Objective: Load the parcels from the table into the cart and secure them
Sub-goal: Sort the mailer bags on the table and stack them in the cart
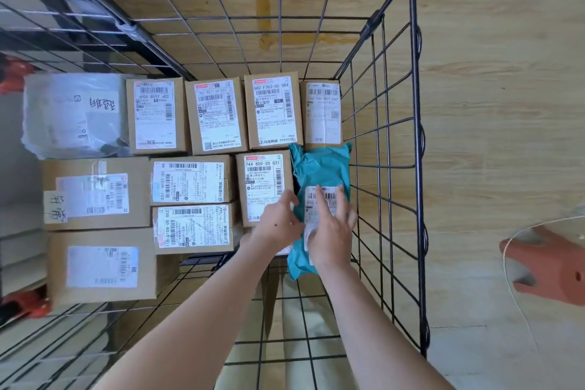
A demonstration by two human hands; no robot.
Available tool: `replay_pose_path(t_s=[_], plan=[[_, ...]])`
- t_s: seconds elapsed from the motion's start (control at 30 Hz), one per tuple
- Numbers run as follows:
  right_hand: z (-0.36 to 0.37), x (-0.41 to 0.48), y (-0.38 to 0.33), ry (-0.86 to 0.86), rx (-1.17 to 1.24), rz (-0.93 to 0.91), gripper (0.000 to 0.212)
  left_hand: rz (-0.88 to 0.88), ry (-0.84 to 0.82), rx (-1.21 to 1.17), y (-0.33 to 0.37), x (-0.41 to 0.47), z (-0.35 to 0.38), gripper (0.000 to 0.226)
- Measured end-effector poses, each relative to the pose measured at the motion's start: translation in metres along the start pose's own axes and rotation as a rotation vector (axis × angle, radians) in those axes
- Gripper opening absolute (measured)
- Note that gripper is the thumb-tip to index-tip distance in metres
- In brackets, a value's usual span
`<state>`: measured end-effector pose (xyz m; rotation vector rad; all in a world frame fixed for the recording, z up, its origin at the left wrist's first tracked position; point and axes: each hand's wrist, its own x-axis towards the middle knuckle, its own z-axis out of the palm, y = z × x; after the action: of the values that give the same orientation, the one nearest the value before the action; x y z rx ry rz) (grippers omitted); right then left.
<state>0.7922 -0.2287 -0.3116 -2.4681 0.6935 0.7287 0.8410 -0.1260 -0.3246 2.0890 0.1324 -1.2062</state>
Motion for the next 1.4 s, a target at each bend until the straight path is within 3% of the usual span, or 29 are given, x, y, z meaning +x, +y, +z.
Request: replay_pose_path(t_s=[0.33, 0.63, 1.17, 1.4], plan=[[-0.018, 0.007, -0.015, -0.097, -0.011, 0.059, 0.084, -0.052, -0.072, -0.170, 0.000, -0.015, 0.000, 0.051], [-0.092, -0.012, -0.048, -0.225, 0.074, -0.162, 0.053, -0.121, 0.204, -0.270, 0.028, -0.061, -0.057, 0.011], [-0.223, -0.123, -0.148, -0.195, 0.067, -0.492, 0.036, 0.216, 0.557, -0.219, 0.104, -0.243, -0.164, 0.003], [-0.252, -0.174, -0.168, -0.271, -0.092, -0.769, 0.034, 0.190, 0.833, -0.252, 0.103, -0.318, -0.154, 0.003]])
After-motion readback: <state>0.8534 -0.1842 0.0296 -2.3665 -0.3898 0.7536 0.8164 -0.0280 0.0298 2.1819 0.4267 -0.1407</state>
